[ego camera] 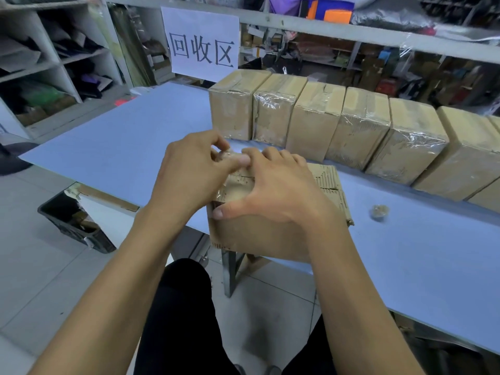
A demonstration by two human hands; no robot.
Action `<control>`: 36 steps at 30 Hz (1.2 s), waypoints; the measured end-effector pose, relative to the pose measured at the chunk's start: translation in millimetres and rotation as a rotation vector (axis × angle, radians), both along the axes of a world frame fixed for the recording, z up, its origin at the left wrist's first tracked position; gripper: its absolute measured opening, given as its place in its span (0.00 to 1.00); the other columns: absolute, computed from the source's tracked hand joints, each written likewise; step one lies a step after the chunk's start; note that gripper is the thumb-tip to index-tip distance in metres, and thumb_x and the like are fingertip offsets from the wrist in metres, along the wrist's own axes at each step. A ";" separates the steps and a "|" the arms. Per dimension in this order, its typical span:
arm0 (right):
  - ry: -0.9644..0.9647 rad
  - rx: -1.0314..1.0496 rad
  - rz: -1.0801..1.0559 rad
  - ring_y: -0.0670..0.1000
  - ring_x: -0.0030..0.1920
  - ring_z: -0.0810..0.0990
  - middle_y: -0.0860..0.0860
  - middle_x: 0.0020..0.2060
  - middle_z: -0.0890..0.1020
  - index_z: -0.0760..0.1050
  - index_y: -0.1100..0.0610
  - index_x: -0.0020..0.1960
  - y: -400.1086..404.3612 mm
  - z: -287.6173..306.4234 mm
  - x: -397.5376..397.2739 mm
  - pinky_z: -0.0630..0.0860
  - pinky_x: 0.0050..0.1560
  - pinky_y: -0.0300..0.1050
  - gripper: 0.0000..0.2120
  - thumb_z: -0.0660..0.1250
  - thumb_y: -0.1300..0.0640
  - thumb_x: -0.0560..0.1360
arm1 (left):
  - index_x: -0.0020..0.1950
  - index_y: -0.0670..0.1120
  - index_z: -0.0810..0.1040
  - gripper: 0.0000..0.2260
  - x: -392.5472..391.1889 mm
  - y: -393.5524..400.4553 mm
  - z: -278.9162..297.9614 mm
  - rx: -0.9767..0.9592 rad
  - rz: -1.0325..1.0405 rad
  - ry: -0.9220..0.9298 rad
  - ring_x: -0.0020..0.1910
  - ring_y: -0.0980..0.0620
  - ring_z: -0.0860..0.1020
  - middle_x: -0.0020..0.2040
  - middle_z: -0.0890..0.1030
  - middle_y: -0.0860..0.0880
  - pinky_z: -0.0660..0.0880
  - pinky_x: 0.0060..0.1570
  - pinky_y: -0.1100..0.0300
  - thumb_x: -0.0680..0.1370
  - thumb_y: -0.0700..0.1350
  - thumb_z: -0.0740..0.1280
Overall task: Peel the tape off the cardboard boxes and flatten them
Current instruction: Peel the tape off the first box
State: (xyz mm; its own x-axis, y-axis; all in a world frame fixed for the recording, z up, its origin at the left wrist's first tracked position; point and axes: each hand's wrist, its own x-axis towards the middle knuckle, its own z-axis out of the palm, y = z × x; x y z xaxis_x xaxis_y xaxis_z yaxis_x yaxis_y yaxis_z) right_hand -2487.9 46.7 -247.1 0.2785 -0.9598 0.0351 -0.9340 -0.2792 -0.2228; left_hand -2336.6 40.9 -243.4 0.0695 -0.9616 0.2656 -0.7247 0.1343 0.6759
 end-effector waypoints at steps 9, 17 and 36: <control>-0.004 0.029 -0.011 0.54 0.69 0.68 0.49 0.65 0.72 0.64 0.46 0.71 0.9 4.1 -1.9 0.60 0.67 0.52 0.50 0.67 0.20 0.58 | 0.50 0.53 0.84 0.06 10.3 0.7 5.1 0.014 0.023 0.061 0.43 0.50 0.83 0.37 0.83 0.55 0.80 0.51 0.50 0.74 0.48 0.75; -0.003 0.045 -0.008 0.54 0.69 0.67 0.48 0.65 0.72 0.63 0.46 0.72 -0.3 4.1 -1.8 0.59 0.67 0.51 0.52 0.64 0.19 0.56 | 0.42 0.48 0.83 0.05 13.1 4.3 -14.9 0.056 0.091 0.591 0.32 0.53 0.81 0.35 0.83 0.48 0.81 0.41 0.56 0.75 0.39 0.74; 0.017 0.045 0.011 0.55 0.70 0.67 0.49 0.67 0.72 0.63 0.48 0.73 3.3 7.3 -2.0 0.59 0.68 0.53 0.53 0.63 0.19 0.57 | 0.56 0.38 0.81 0.07 18.2 13.0 -36.9 0.421 0.056 1.308 0.32 0.55 0.76 0.40 0.80 0.45 0.76 0.37 0.65 0.81 0.38 0.66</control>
State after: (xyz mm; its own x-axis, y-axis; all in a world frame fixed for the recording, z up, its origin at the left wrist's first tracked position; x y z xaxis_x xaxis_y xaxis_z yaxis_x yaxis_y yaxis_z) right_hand -2489.9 49.9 -239.7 0.2896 -0.9571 -0.0133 -0.9347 -0.2798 -0.2193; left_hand -2318.4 53.8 -280.3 0.0817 -0.9400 -0.3311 0.4676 -0.2573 0.8457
